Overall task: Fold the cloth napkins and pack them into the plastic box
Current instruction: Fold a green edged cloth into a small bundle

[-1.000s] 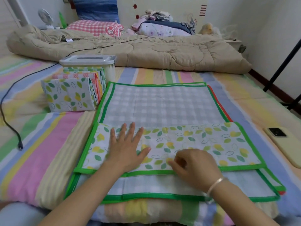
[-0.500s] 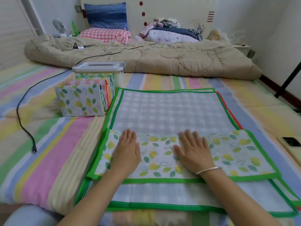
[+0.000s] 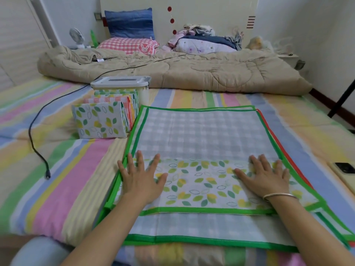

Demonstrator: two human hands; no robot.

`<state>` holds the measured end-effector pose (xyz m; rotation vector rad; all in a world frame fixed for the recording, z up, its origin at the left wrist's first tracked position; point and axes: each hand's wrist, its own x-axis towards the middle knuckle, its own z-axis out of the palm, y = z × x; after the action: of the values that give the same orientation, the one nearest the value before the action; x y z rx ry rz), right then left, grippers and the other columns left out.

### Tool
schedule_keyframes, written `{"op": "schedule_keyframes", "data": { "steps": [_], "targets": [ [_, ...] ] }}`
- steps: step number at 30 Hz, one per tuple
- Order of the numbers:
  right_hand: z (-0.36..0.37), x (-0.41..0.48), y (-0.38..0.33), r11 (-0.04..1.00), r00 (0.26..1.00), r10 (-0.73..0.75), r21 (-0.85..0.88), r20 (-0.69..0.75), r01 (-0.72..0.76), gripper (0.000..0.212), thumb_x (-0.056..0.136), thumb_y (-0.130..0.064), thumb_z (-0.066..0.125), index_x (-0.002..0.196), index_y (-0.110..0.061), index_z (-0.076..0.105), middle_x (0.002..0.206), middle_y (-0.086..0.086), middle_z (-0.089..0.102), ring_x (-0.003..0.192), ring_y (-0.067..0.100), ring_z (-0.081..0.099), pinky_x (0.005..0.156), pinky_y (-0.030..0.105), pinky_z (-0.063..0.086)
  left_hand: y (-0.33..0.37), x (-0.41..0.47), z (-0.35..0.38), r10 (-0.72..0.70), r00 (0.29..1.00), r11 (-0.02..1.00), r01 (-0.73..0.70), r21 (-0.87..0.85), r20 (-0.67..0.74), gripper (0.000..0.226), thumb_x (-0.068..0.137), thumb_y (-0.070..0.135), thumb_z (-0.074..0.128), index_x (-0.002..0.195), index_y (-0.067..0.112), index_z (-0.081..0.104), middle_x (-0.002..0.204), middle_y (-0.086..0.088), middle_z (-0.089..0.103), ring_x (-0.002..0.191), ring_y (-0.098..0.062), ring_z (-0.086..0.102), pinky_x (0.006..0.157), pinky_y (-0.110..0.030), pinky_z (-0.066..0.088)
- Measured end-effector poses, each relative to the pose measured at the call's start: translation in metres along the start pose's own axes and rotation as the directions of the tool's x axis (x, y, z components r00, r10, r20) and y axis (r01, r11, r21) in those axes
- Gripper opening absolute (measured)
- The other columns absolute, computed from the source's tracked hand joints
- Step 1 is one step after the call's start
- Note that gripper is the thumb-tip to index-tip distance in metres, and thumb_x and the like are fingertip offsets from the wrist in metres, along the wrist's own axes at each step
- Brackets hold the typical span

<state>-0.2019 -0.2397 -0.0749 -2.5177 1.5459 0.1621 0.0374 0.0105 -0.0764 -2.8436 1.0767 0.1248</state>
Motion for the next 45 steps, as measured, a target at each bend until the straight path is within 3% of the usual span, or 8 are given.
{"op": "schedule_keyframes", "data": {
  "steps": [9,12,15,21,26,32,39,45],
  "targets": [
    [0.001,0.0,0.003,0.999,1.0,0.015,0.044,-0.002,-0.015,0.113,0.061,-0.099,0.011,0.154,-0.037,-0.003,0.163,-0.003,-0.014,0.148,0.032,-0.015,0.119,0.051,-0.006,0.009,-0.008,-0.014,-0.005,0.994,0.996,0.014,0.084,-0.107,0.083,0.097,0.068,0.014,0.155,0.021,-0.023,0.161,-0.027,-0.017,0.149,-0.044,-0.019,0.115,-0.065,-0.016],
    [0.003,0.0,0.002,0.999,1.0,0.008,0.041,-0.009,-0.008,0.114,0.06,-0.099,0.008,0.154,-0.036,-0.005,0.162,-0.002,-0.016,0.147,0.034,-0.02,0.118,0.053,-0.012,0.039,-0.019,-0.03,0.21,0.954,0.977,-0.198,0.078,-0.212,0.069,0.104,0.035,0.037,0.16,0.017,0.0,0.167,-0.012,-0.007,0.152,-0.03,-0.014,0.121,-0.053,-0.011],
    [0.001,0.0,0.002,0.999,1.0,0.01,0.042,-0.011,-0.009,0.113,0.06,-0.1,0.008,0.154,-0.038,-0.005,0.162,-0.003,-0.016,0.145,0.037,-0.024,0.115,0.055,-0.017,0.087,-0.032,-0.042,0.46,0.859,0.832,-0.505,-0.229,-0.225,0.052,0.102,0.019,0.045,0.153,0.021,0.035,0.163,0.003,0.023,0.15,-0.016,0.015,0.123,-0.032,0.011],
    [0.0,0.002,0.003,0.995,1.0,0.019,0.097,0.006,-0.02,0.099,0.071,-0.094,0.016,0.153,-0.04,0.002,0.163,-0.005,-0.013,0.145,0.036,-0.023,0.114,0.053,-0.02,0.144,-0.025,-0.053,0.583,0.811,0.79,-0.581,-0.193,-0.057,0.041,0.1,0.04,0.052,0.137,0.022,0.055,0.136,0.001,0.056,0.125,-0.022,0.048,0.098,-0.04,0.044],
    [-0.01,0.003,0.011,0.972,0.995,0.053,0.234,-0.084,-0.032,0.054,0.099,-0.05,0.03,0.151,-0.039,0.021,0.163,-0.008,0.01,0.15,0.029,-0.004,0.121,0.047,0.0,0.147,-0.013,-0.06,0.608,0.794,0.785,-0.602,-0.143,-0.006,0.05,0.089,0.059,0.061,0.125,0.025,0.061,0.124,0.006,0.062,0.112,-0.021,0.057,0.089,-0.036,0.047],
    [-0.021,0.013,0.041,0.976,0.948,0.085,0.218,-0.308,-0.016,0.049,0.096,-0.021,0.044,0.144,-0.025,0.042,0.148,0.007,0.042,0.134,0.034,0.029,0.106,0.045,0.03,0.154,-0.01,-0.061,0.691,0.722,0.722,-0.692,-0.005,0.019,0.066,0.088,0.074,0.048,0.13,0.024,0.053,0.156,0.012,0.038,0.119,-0.022,0.052,0.088,-0.038,0.043],
    [-0.035,0.034,0.071,0.973,0.957,0.059,0.229,-0.285,0.008,0.031,0.091,-0.035,0.058,0.118,-0.022,0.059,0.117,0.006,0.054,0.12,0.028,0.042,0.088,0.04,0.043,0.166,-0.004,-0.06,0.803,0.582,0.549,-0.806,0.223,0.128,0.084,0.088,0.08,0.038,0.144,0.018,0.036,0.166,0.007,0.01,0.115,-0.027,0.053,0.069,-0.036,0.033],
    [-0.053,0.049,0.078,0.944,0.998,0.064,0.325,-0.027,-0.052,0.033,0.081,-0.044,0.071,0.097,-0.02,0.055,0.085,0.001,0.06,0.078,0.018,0.057,0.063,0.032,0.043,0.18,0.011,-0.068,0.805,0.564,0.531,-0.823,0.201,0.186,0.075,0.074,0.083,0.056,0.109,0.018,0.045,0.144,0.004,0.044,0.093,-0.022,0.059,0.073,-0.037,0.047]
  ]
}}
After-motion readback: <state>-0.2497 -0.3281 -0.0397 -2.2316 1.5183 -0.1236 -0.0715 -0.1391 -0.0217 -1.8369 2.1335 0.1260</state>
